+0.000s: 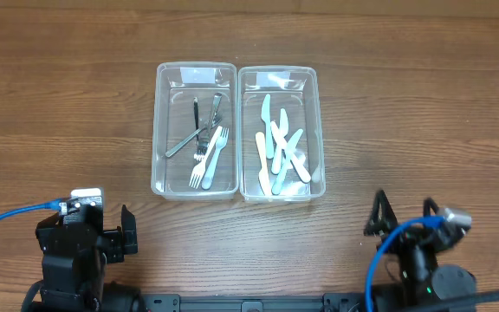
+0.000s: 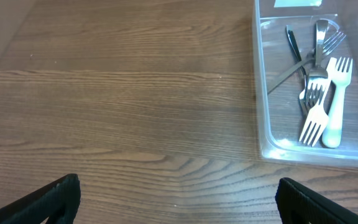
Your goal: Pack container
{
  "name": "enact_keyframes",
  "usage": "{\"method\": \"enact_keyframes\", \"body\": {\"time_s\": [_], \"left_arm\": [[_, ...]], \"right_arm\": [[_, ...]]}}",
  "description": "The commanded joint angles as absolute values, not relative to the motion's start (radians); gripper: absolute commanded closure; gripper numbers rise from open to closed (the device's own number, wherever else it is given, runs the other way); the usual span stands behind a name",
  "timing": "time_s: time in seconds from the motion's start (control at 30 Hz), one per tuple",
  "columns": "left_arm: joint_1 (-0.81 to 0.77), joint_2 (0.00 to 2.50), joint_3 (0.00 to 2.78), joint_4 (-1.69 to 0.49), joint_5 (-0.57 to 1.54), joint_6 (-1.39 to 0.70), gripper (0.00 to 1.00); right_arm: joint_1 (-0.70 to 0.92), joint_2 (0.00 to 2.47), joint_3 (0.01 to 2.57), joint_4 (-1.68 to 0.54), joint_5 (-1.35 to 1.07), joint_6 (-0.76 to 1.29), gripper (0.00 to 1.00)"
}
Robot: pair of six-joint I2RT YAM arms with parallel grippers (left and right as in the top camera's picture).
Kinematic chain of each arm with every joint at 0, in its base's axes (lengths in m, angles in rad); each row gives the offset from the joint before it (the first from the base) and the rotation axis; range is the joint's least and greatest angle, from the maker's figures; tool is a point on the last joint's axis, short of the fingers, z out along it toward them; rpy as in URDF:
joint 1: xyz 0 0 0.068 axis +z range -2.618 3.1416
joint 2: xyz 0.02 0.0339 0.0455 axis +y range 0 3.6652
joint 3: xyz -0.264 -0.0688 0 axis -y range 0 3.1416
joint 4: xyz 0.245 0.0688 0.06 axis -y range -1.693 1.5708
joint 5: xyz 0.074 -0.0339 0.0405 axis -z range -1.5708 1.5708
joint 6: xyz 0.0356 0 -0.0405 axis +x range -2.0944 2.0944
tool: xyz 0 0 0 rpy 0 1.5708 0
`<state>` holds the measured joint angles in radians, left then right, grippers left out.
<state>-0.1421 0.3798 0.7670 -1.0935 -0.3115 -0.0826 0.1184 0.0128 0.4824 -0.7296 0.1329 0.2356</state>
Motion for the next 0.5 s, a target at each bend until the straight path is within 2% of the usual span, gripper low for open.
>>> {"method": "enact_keyframes", "body": {"time_s": [0.0, 0.2, 0.27, 0.47], "left_arm": [[-0.14, 0.373, 0.762, -1.092, -0.324, -0.093, 0.0], [-0.14, 0.373, 0.762, -1.092, -0.324, -0.093, 0.0], [-0.14, 0.373, 0.762, -1.092, -0.324, -0.093, 0.0], [-0.14, 0.373, 0.762, -1.092, -0.324, -0.093, 0.0]], "right_arm": [[0.116, 0.004, 0.337, -0.508, 0.103, 0.236, 0.0], [0.106, 0.004, 0.047, -0.054, 0.131, 0.228, 0.0], [0.1, 0.003, 0.005, -0.012, 0.135, 0.201, 0.0], [0.101, 0.003, 0.008, -0.072, 0.11, 0.104, 0.0]]}}
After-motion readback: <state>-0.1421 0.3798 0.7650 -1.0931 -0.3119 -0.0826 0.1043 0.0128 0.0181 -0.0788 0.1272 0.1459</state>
